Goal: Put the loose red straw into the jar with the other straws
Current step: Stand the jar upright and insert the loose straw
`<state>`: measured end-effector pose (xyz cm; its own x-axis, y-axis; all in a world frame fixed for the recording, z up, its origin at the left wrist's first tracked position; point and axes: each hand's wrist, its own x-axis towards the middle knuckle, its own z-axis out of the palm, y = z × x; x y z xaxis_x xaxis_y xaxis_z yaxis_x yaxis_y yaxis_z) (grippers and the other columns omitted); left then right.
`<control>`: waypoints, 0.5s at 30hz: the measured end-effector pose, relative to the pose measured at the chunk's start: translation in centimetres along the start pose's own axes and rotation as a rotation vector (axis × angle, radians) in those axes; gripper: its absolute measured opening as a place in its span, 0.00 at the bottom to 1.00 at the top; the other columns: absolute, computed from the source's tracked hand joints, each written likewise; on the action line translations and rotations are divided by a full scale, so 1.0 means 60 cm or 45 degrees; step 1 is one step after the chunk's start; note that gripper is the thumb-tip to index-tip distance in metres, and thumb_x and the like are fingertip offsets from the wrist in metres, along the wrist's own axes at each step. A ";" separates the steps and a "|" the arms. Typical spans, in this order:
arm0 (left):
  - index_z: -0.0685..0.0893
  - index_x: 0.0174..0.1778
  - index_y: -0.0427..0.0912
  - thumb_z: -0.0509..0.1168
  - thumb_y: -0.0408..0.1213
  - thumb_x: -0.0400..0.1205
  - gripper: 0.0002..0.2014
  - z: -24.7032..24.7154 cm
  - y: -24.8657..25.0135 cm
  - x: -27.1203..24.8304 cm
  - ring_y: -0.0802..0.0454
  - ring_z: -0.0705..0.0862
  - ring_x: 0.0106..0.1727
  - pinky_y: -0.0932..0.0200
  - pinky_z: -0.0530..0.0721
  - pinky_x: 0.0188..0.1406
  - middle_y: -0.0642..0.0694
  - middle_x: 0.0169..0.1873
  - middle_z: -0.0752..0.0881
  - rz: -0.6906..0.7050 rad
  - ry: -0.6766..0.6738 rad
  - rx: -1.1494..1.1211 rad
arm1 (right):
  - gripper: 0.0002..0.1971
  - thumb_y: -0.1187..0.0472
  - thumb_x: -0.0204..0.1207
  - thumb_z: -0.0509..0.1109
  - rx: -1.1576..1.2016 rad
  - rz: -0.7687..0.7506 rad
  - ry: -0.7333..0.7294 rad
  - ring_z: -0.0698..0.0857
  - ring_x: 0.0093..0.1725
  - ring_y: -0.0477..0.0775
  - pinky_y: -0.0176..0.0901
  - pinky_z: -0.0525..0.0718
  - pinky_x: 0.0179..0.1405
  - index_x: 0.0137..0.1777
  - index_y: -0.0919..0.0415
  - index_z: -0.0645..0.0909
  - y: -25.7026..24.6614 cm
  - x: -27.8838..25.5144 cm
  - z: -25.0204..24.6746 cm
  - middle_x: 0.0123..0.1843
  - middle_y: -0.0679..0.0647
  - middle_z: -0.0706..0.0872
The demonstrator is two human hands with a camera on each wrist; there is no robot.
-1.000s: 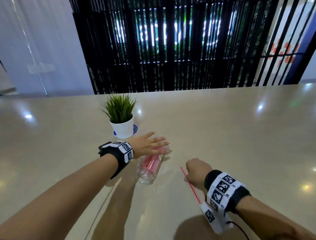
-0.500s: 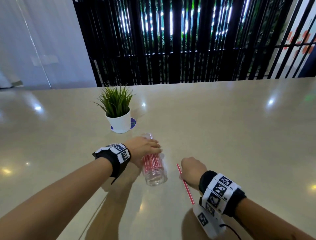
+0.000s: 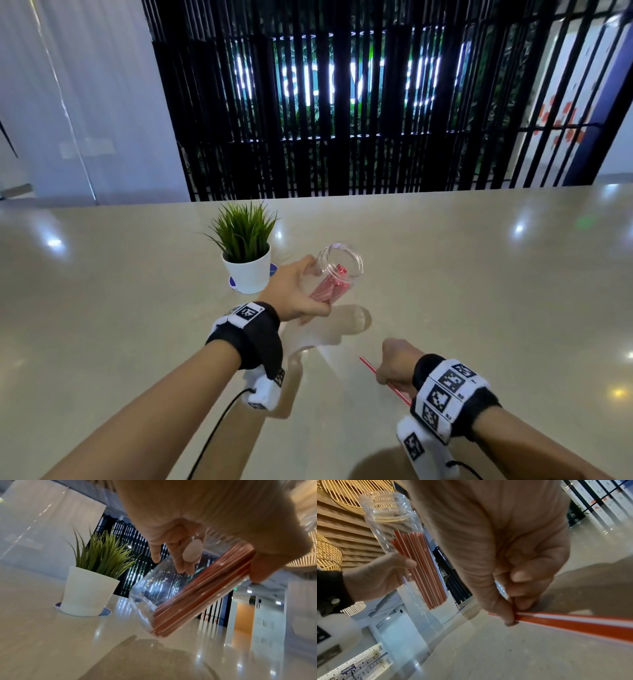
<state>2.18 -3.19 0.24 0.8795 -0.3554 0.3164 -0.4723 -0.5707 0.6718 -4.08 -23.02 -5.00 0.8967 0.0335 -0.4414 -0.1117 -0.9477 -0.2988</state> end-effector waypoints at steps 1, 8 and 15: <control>0.78 0.54 0.40 0.70 0.49 0.49 0.36 0.001 0.003 -0.001 0.53 0.82 0.51 0.58 0.78 0.49 0.49 0.49 0.86 -0.022 0.031 -0.060 | 0.19 0.69 0.70 0.68 -0.008 0.004 0.009 0.70 0.23 0.49 0.35 0.66 0.19 0.23 0.60 0.63 -0.001 0.001 0.001 0.25 0.52 0.69; 0.76 0.47 0.36 0.73 0.48 0.50 0.32 0.016 0.018 -0.011 0.50 0.83 0.42 0.62 0.81 0.44 0.43 0.39 0.84 -0.103 0.142 -0.381 | 0.18 0.71 0.66 0.69 0.199 0.016 0.016 0.72 0.17 0.48 0.32 0.68 0.16 0.19 0.60 0.68 0.011 0.000 -0.007 0.11 0.48 0.73; 0.77 0.42 0.40 0.72 0.51 0.50 0.28 0.014 0.016 -0.011 0.50 0.84 0.39 0.51 0.81 0.48 0.48 0.34 0.84 -0.181 0.199 -0.406 | 0.12 0.68 0.78 0.62 0.663 -0.342 0.177 0.74 0.25 0.43 0.33 0.68 0.22 0.33 0.59 0.77 0.019 -0.069 -0.164 0.28 0.51 0.77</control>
<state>1.09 -4.08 0.11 0.9448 -0.1582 0.2871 -0.3250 -0.3386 0.8830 -3.71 -27.35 4.78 0.9664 0.1750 -0.1884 -0.0370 -0.6304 -0.7754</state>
